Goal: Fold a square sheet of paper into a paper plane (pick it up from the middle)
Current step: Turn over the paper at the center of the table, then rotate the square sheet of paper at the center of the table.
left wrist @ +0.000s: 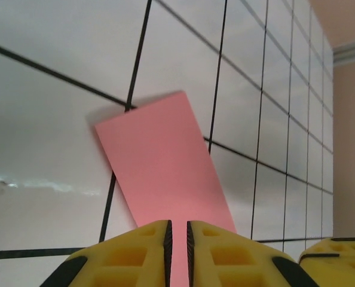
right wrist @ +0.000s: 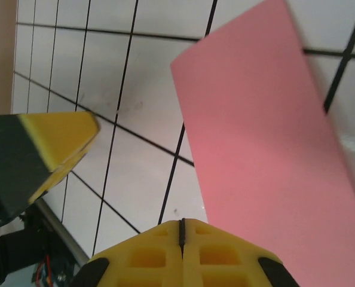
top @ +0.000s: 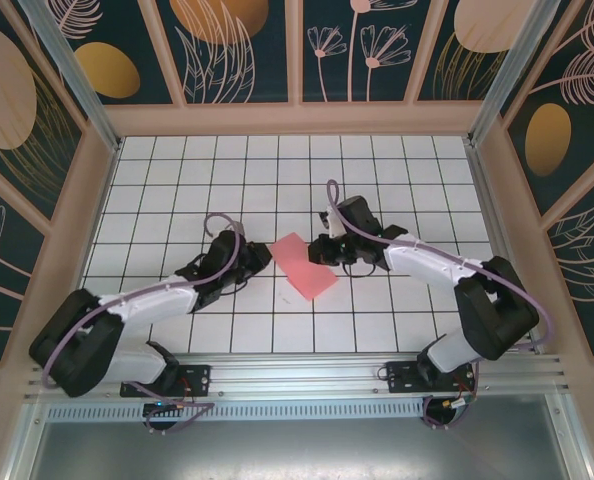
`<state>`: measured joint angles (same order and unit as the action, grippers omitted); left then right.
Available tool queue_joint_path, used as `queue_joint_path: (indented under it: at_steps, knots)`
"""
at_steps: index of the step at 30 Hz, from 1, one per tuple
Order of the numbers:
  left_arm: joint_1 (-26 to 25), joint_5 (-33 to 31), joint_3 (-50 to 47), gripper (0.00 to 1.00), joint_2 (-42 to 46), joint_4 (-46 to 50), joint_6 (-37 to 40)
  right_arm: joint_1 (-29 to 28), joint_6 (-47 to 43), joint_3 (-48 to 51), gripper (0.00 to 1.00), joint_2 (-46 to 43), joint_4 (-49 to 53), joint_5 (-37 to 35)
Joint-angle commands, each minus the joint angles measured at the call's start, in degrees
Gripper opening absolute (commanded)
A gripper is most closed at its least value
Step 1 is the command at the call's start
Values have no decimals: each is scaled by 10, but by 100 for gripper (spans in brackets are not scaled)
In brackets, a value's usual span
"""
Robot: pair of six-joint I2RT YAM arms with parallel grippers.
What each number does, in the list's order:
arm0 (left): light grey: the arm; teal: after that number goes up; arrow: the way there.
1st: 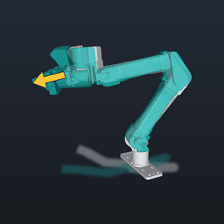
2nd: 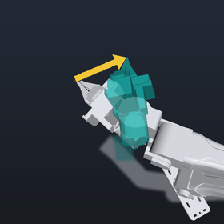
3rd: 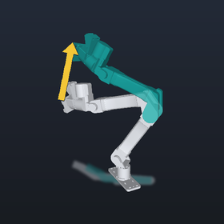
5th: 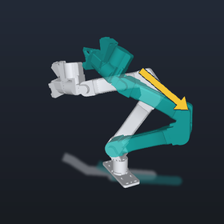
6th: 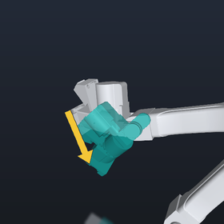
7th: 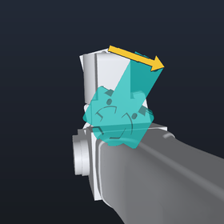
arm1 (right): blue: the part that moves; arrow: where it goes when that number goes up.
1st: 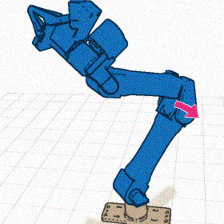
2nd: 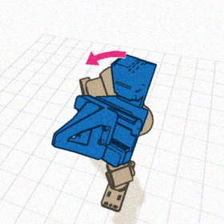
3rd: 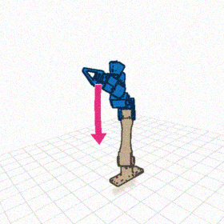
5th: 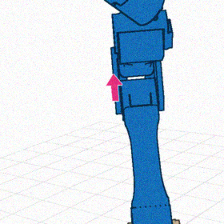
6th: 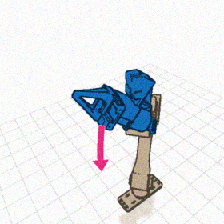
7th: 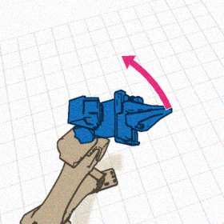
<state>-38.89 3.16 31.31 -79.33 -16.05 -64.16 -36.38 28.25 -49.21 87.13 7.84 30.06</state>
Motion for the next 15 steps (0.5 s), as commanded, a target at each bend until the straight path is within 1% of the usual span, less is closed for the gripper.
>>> queue_joint_path:
  at_steps: [1, 5, 10, 15]
  knots:
    - [-11, 69, 39, 18, -51, -59, -16, -2, 12, 25, 3, 36, -92, 107]
    - [-14, 73, 44, 18, -93, -90, -36, 0, 27, 57, 3, 81, -137, 115]
    - [-14, 83, 72, 20, -134, -75, -31, 3, 55, 93, 1, 129, -189, 127]
    - [-14, 87, 81, 23, -150, -64, -26, 2, 109, 150, 1, 124, -233, 96]
